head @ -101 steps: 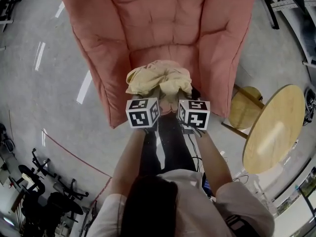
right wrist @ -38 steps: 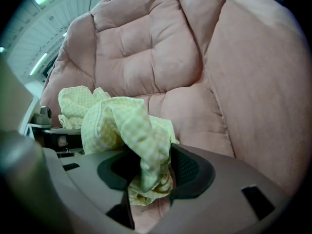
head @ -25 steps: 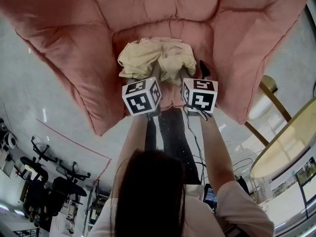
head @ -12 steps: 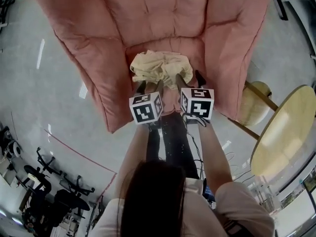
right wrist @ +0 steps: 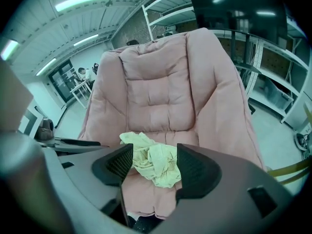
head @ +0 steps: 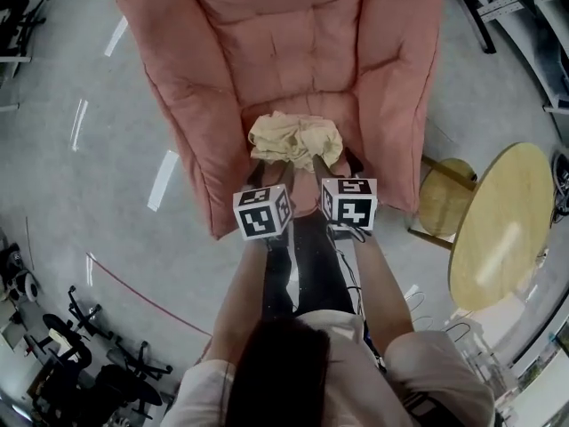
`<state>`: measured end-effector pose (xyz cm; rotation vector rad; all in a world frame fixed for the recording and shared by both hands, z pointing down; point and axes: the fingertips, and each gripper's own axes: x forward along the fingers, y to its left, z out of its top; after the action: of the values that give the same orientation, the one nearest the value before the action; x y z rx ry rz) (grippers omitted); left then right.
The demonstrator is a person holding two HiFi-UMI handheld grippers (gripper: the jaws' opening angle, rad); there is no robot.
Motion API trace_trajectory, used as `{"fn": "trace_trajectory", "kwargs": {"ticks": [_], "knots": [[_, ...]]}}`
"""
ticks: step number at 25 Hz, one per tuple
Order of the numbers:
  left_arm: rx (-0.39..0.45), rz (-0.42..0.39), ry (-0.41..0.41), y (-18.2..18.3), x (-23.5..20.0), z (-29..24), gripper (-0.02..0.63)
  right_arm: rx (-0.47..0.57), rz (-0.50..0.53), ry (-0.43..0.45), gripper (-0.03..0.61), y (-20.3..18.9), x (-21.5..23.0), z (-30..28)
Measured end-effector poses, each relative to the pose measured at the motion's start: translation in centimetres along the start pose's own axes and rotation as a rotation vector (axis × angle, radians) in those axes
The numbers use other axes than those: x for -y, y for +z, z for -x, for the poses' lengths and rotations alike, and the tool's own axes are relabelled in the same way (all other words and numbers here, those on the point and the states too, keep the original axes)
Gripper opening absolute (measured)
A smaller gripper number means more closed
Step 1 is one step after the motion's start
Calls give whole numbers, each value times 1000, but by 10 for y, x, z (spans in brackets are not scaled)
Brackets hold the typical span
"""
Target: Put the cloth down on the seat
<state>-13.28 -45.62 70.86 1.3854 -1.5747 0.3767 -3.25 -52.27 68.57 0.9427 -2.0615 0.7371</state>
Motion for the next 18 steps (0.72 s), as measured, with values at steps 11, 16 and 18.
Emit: {"fn": "trace_trajectory", "kwargs": {"ticks": [11, 16, 18], "knots": [[140, -64, -70, 36, 41, 87, 281, 80, 151, 39, 285, 32, -46, 83], [217, -92, -92, 54, 53, 127, 278, 145, 147, 49, 284, 47, -61, 123], [248, -121, -100, 60, 59, 142, 272, 186, 133, 44, 264, 54, -65, 139]]}}
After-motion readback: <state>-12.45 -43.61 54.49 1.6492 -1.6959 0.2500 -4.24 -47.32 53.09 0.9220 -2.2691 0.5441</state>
